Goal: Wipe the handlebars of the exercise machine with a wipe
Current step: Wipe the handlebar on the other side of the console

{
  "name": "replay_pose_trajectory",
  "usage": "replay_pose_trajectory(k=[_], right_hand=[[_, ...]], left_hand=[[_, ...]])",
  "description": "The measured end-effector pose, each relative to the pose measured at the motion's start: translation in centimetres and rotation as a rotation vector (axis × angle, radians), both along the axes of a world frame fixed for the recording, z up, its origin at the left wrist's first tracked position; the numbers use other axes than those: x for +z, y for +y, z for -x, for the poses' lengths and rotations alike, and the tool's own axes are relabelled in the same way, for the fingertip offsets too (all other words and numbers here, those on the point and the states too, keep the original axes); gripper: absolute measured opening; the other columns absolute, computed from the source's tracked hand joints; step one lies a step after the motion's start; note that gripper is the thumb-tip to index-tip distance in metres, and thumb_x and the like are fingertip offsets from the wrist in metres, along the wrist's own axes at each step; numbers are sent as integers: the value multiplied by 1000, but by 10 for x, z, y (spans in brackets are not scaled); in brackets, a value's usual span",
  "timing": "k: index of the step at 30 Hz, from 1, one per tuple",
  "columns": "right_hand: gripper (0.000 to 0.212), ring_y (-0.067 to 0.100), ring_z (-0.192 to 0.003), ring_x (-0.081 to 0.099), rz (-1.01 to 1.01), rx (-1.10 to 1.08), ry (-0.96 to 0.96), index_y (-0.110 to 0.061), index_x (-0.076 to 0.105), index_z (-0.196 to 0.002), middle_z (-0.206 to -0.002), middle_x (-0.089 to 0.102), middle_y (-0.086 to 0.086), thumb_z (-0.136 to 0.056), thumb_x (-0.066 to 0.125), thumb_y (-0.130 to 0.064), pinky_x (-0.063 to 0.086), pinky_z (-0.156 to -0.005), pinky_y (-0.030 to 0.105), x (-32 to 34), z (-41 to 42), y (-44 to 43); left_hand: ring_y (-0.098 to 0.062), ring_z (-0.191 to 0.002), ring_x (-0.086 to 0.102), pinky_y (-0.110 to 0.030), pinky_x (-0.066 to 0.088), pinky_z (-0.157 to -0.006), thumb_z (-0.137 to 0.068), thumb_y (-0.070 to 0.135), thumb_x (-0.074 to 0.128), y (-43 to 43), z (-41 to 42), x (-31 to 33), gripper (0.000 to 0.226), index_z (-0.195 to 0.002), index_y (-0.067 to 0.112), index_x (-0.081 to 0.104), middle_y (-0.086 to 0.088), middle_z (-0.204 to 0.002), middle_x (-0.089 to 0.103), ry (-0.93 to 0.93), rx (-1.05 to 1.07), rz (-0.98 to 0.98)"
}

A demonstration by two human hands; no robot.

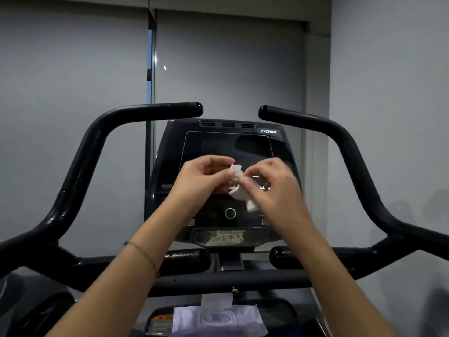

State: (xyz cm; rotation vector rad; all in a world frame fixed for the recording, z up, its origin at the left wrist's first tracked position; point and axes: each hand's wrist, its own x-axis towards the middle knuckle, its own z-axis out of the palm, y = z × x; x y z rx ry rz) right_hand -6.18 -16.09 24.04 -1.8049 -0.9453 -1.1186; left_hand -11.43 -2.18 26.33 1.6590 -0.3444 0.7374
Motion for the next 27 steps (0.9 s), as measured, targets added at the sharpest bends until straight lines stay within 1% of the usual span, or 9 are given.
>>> replay_pose_trajectory(k=[4,7,9,11,13,16,20,23,27], right_hand=[[15,4,-73,50,-268,-103,-69,-12,67,-95,-91,59,3,-86,64,-24,40,-71,7,54,-52,-42],[25,7,-83,48,-462,-232,-107,-5,64,-114,-104,61,15,-91,56,-13,30,-73,-7,93,-94,-63],[30,7,-89,44,-441,-278,-120,-5,61,-120,-111,55,17,-93,50,-4,25,-73,-9,115,-119,-56],[31,14,-92,48,-297,-326,-148,-3,59,-122,-113,51,18,-94,46,-2,28,-78,-1,133,-141,-38],[32,25,-100,51,-92,-353,-149,-3,58,-121,-116,48,19,-94,42,-3,33,-81,14,144,-161,-20],[34,31,-111,42,159,-489,-149,-3,50,-124,-123,43,19,-94,36,-1,36,-86,33,149,-182,-9],[28,27,-101,44,183,-579,-276,-4,51,-121,-113,44,15,-98,36,-9,36,-72,31,141,-191,-27],[14,17,-79,46,-119,-573,-153,-18,46,-87,-90,47,2,-97,40,-27,33,-68,32,121,-201,-69],[24,26,-94,50,-509,-459,210,-3,49,-111,-101,51,4,-94,34,-12,30,-72,32,121,-207,-107]], left_hand=[[-16,-79,67,-26,57,-77,-89,9,59,-7,-56,45,14,-92,19,70,-3,-81,70,-115,310,-331],[-21,-104,62,-30,47,-96,-93,11,50,-13,-100,72,28,-114,13,67,-7,-111,68,-214,569,-627],[-30,-115,55,-37,43,-100,-93,5,42,-21,-125,87,37,-127,10,58,-10,-128,58,-249,647,-860],[-33,-125,47,-40,40,-102,-92,-1,37,-32,-147,99,50,-141,10,40,-8,-147,39,-249,702,-1034],[-33,-128,44,-40,39,-101,-90,-3,35,-41,-162,108,60,-148,11,24,-5,-156,19,-237,742,-1088],[-33,-128,44,-39,40,-100,-89,-6,33,-45,-176,118,66,-150,13,17,-3,-157,16,-253,761,-1095],[-35,-125,46,-42,42,-99,-88,-4,35,-46,-190,121,65,-148,18,25,-5,-156,19,-296,786,-1128],[-38,-119,49,-42,43,-95,-88,-4,35,-50,-190,121,64,-147,19,27,-8,-155,19,-296,835,-1175],[-36,-121,46,-39,40,-97,-88,-7,35,-47,-182,124,64,-148,12,24,-6,-154,25,-298,827,-1152]])
